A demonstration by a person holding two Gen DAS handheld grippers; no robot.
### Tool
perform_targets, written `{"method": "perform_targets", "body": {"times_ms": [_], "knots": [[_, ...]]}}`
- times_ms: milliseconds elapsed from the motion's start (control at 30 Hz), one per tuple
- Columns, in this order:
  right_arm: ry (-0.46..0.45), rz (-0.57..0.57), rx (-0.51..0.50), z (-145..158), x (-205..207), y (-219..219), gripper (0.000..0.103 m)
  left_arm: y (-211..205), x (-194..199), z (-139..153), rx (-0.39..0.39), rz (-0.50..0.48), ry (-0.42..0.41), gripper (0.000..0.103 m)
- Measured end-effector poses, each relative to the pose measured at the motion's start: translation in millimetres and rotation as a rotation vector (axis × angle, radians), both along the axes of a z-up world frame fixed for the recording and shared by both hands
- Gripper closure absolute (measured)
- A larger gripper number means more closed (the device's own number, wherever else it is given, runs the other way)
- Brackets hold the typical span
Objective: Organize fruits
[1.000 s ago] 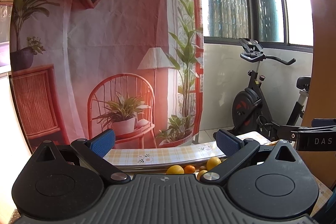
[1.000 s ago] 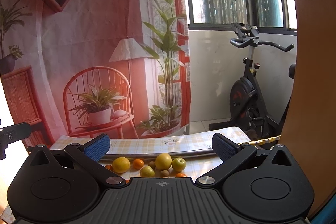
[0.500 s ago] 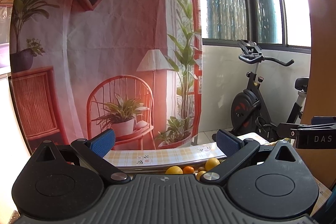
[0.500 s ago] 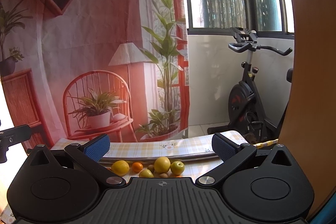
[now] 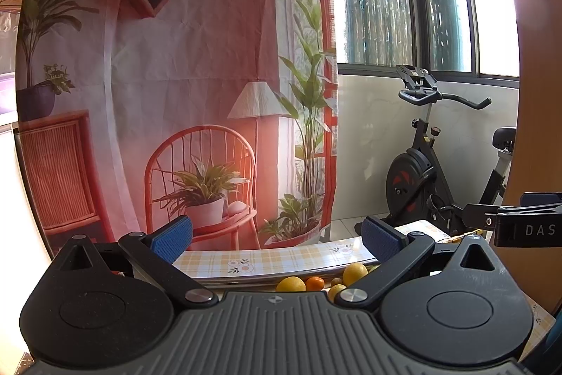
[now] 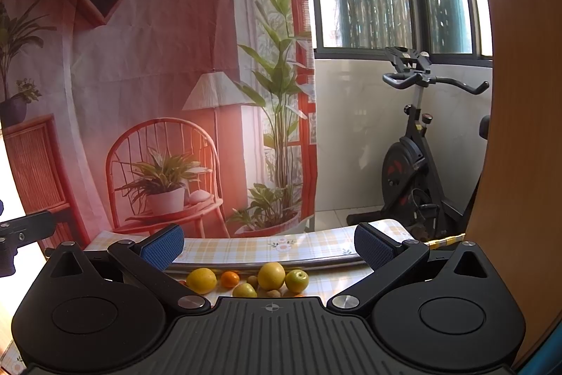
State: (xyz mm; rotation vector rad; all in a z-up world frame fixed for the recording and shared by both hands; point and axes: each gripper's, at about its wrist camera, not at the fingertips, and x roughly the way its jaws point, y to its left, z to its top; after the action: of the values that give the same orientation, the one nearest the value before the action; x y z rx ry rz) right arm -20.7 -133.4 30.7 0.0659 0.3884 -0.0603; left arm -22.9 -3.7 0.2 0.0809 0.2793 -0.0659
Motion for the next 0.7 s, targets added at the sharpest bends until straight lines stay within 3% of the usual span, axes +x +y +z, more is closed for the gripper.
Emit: {"method": "perform_targets", "body": {"times_ms": [700], "knots": [[0.007, 0.002, 0.004, -2.6, 0.4, 0.1, 0.000, 2.2, 6.5, -6.0, 0.014, 0.007, 0.016, 0.000]]}}
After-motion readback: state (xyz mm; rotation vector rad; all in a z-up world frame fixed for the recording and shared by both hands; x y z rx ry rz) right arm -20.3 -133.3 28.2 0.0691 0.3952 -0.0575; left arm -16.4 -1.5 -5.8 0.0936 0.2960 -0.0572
